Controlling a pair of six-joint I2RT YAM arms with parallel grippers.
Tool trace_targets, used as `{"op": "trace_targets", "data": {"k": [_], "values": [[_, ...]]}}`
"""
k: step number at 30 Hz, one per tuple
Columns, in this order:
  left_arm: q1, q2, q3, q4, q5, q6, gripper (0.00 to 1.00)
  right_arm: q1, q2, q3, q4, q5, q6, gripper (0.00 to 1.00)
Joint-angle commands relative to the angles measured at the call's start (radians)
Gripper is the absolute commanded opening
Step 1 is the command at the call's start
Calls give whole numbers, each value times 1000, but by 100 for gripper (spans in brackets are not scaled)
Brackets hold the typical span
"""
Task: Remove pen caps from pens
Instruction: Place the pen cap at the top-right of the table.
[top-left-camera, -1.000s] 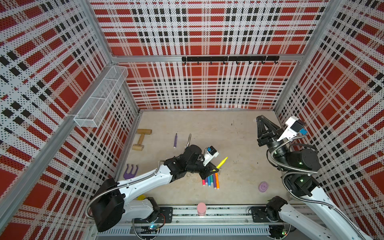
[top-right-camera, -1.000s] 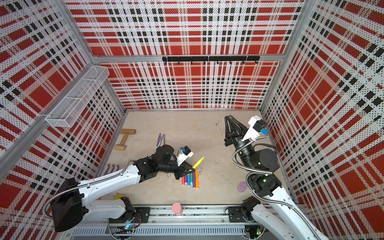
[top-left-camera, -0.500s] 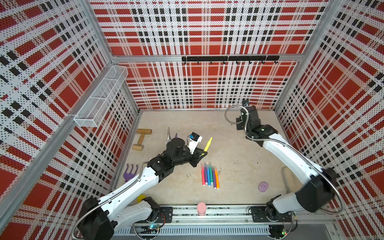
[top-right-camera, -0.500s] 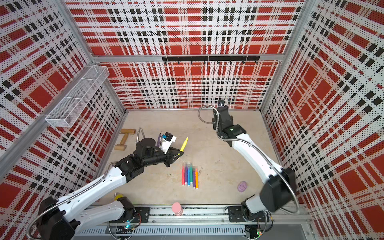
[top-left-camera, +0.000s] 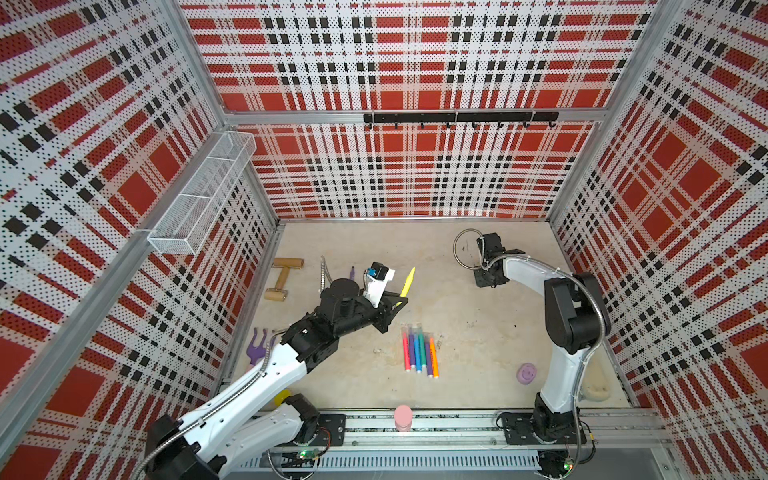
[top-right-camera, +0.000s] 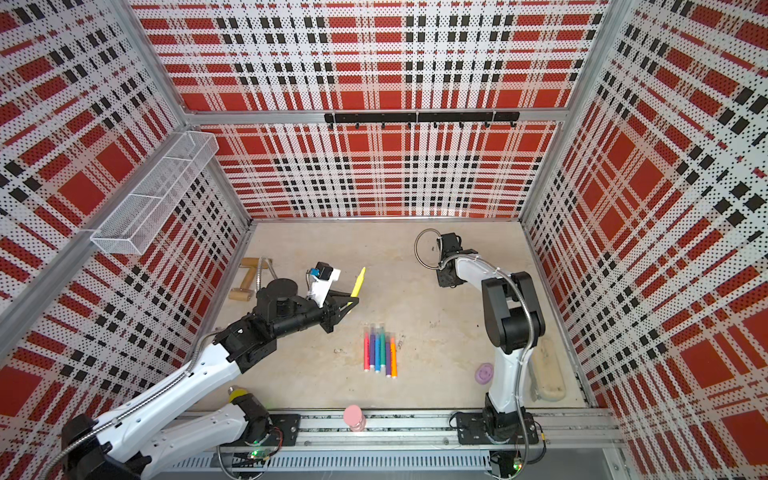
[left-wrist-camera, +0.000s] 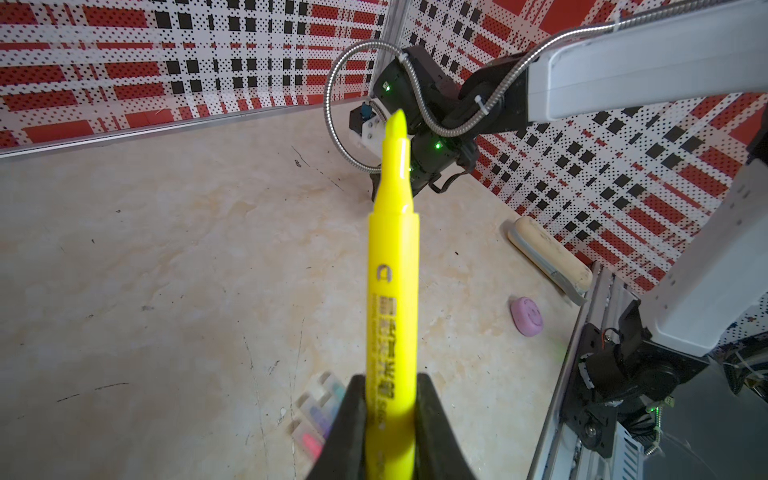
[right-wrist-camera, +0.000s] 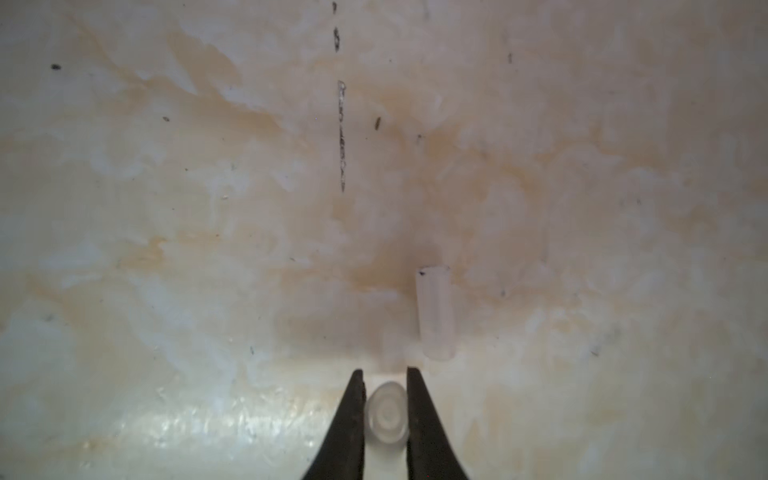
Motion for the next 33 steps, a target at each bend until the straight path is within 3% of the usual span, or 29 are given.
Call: {"op": "trace_targets", "data": {"k": [1, 9, 18, 25, 33], "values": [[10, 5, 0, -8, -7, 13, 0, 6, 35, 23, 48, -8, -25, 4], [25, 19, 1, -6, 4, 11, 0, 6, 60, 31, 59, -1, -34, 14], [38, 24, 3, -11, -9, 8, 0, 6, 50, 28, 61, -1, -39, 44], [91, 24, 13, -27, -53, 0, 0, 13, -17, 10, 84, -37, -40, 50], [187, 110, 28, -89, -198, -6, 0, 47, -121, -8, 103, -50, -28, 56]]}}
